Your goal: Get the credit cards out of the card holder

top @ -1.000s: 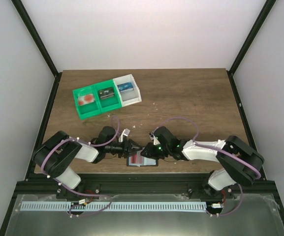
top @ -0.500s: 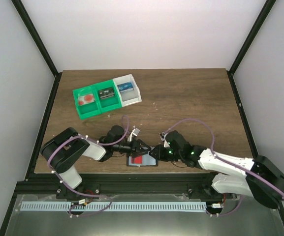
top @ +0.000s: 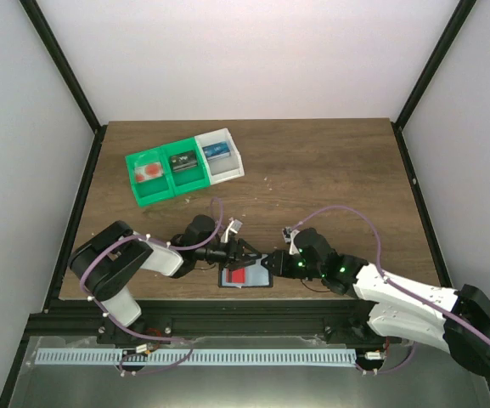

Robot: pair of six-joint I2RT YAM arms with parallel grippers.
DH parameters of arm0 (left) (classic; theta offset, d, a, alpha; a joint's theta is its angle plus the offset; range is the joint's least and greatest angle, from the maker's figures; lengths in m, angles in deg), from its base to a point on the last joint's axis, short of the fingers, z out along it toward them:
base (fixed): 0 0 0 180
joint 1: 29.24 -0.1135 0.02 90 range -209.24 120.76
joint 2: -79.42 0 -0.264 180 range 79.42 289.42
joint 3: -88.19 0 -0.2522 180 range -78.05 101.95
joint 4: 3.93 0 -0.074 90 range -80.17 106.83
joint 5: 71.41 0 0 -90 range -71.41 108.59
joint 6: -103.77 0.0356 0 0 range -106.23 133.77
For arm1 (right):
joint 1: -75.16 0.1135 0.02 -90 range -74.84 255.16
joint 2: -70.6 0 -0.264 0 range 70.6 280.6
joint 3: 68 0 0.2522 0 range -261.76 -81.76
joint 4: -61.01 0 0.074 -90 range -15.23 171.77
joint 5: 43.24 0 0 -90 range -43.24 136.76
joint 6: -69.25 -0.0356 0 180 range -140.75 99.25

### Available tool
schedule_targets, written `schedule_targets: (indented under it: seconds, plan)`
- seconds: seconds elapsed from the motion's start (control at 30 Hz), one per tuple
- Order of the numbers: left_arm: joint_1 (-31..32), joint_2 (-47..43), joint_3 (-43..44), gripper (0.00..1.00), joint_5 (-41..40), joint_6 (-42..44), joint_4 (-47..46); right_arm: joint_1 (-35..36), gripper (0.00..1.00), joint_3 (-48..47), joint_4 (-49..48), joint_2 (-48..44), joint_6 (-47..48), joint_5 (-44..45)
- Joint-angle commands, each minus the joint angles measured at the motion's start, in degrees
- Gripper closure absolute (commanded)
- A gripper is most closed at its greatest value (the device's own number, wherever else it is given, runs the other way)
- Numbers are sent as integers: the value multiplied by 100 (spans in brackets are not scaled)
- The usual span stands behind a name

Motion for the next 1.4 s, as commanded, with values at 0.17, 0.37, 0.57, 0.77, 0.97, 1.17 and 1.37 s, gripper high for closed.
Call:
schedule_targets:
  seconds: [0.17, 0.37, 0.57, 0.77, 0.97, 1.17, 1.37]
  plan:
    - [-499, -639, -125, 55, -88, 611, 806, 41, 73, -471, -420, 554, 155, -357]
    - [-910, -1284, -205, 57, -363, 1322, 2200, 104, 74, -930, -589, 1335, 103, -536]
    - [-974, -1576, -487, 64, -483, 1433, 2489, 312, 74, -1408, -636, 2163, -28, -567]
    - [-983, -1610, -694, 71, -550, 1422, 2515, 349, 74, -1561, -802, 2651, -124, -614]
    - [-983, -1571, -854, 79, -577, 1430, 2464, 352, 75, -1583, -957, 3113, -177, -753]
    - [-984, -1499, -904, 89, -598, 1499, 2447, 353, 75, -1561, -789, 3264, -185, -571]
    - [-983, -1496, -966, 91, -664, 1566, 2488, 343, 75, -1489, -485, 3260, -148, -336]
